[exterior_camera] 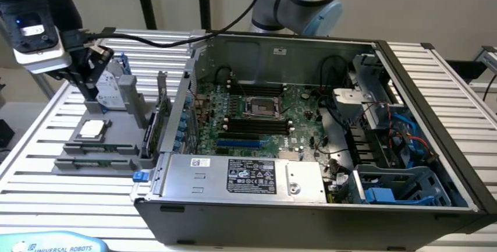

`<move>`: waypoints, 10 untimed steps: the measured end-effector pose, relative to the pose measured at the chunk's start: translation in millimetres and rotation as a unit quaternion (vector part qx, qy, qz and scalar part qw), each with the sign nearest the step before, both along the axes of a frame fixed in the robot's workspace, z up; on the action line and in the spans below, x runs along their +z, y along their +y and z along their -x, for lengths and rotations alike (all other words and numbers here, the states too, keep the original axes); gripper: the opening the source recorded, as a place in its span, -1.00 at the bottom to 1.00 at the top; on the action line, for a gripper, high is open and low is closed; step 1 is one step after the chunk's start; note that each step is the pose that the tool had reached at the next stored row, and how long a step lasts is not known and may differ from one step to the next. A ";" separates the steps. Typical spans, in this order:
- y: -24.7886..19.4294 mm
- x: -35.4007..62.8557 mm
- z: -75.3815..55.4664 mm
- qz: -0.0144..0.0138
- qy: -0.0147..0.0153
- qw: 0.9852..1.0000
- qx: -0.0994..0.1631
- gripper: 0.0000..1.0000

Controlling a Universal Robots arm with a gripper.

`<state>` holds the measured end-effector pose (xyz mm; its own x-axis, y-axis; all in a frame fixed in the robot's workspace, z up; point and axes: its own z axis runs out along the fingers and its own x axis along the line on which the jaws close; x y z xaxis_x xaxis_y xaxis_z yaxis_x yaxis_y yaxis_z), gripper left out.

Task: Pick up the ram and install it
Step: 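Reach for the ram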

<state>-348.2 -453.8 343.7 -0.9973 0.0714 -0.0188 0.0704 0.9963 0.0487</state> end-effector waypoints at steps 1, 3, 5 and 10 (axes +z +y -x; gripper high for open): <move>-0.9 -1.1 4.5 0.000 0.000 1.000 0.000 -0.79; -2.8 -3.4 13.6 0.000 0.000 1.000 0.000 -0.79; -4.6 -5.2 22.4 0.000 0.000 1.000 0.000 -0.79; -9.2 -6.8 34.2 0.001 0.000 1.000 0.000 -0.79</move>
